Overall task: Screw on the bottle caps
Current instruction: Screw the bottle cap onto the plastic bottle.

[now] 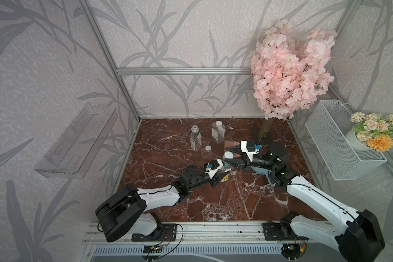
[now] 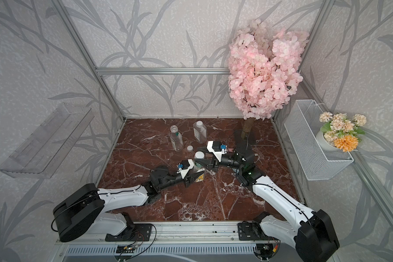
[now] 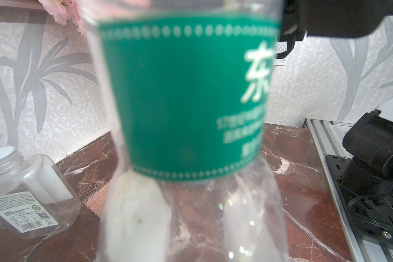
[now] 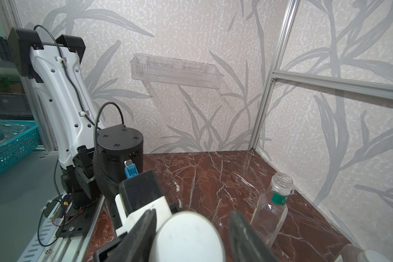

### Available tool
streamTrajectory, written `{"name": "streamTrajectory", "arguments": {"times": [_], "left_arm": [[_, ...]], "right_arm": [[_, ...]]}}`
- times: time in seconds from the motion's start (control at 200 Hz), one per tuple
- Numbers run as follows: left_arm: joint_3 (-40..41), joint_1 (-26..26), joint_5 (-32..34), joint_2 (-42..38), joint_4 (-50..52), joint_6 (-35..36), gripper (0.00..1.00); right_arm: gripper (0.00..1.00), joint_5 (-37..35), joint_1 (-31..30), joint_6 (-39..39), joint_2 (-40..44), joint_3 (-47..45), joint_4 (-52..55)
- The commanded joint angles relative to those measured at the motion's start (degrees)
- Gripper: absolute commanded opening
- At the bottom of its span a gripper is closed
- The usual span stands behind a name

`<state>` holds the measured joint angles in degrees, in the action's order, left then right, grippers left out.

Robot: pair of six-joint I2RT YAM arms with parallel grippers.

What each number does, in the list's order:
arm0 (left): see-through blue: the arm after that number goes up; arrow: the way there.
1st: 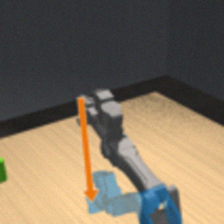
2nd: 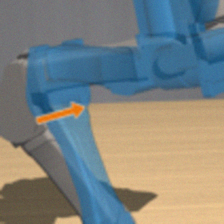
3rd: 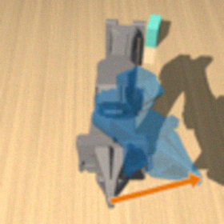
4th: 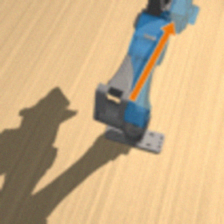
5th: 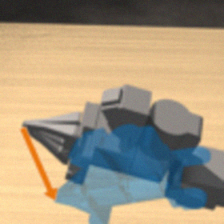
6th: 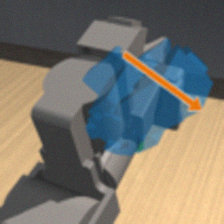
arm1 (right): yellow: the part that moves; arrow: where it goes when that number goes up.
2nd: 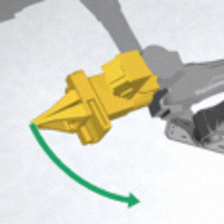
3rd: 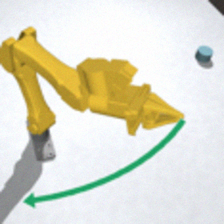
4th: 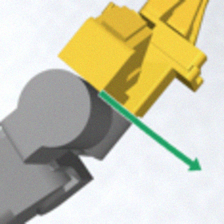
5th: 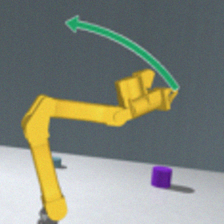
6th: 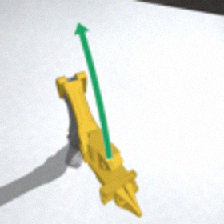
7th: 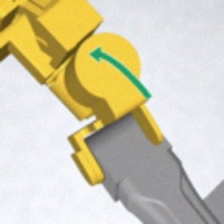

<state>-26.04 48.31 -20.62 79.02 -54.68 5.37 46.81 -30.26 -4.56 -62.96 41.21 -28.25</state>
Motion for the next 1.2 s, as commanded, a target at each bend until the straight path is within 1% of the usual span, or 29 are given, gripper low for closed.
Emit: {"name": "streamTrajectory", "arguments": {"times": [0.0,0.13,0.335,0.455,0.565,0.715,0.825,0.995,1.195], "left_arm": [[-2.0,0.5,-1.7,-0.3,-8.9,0.0,0.20],[-2.1,0.5,-1.7,0.2,-8.9,0.0,0.20],[-2.1,0.5,-1.2,0.5,-8.4,-0.1,0.20],[-2.0,0.4,-1.1,0.6,-8.1,0.0,0.20],[-2.0,0.5,-1.2,0.8,-8.1,0.1,0.19],[-2.1,0.4,-1.3,1.2,-7.7,0.2,0.20],[-2.0,0.4,-1.4,1.3,-7.5,0.4,0.20],[-1.9,0.5,-1.6,1.3,-7.4,0.4,0.19],[-1.7,0.5,-1.3,1.1,-7.1,0.8,0.19]], "right_arm": [[0.58,-1.0,0.4,-0.9,-0.2,-0.4,4.6],[0.65,-0.5,0.4,-1.5,0.1,1.0,6.5],[0.84,1.3,0.4,-1.2,1.4,4.1,10.8],[0.90,3.2,0.4,0.4,3.4,5.4,11.5],[0.91,5.1,0.7,2.6,4.2,6.7,10.7],[0.93,8.0,1.9,6.6,3.8,8.8,7.0],[0.93,7.3,2.7,8.8,2.4,10.6,5.1],[0.90,4.2,2.6,6.9,-1.2,15.2,10.5],[0.89,2.7,2.3,1.6,-2.9,18.3,18.9]]}}
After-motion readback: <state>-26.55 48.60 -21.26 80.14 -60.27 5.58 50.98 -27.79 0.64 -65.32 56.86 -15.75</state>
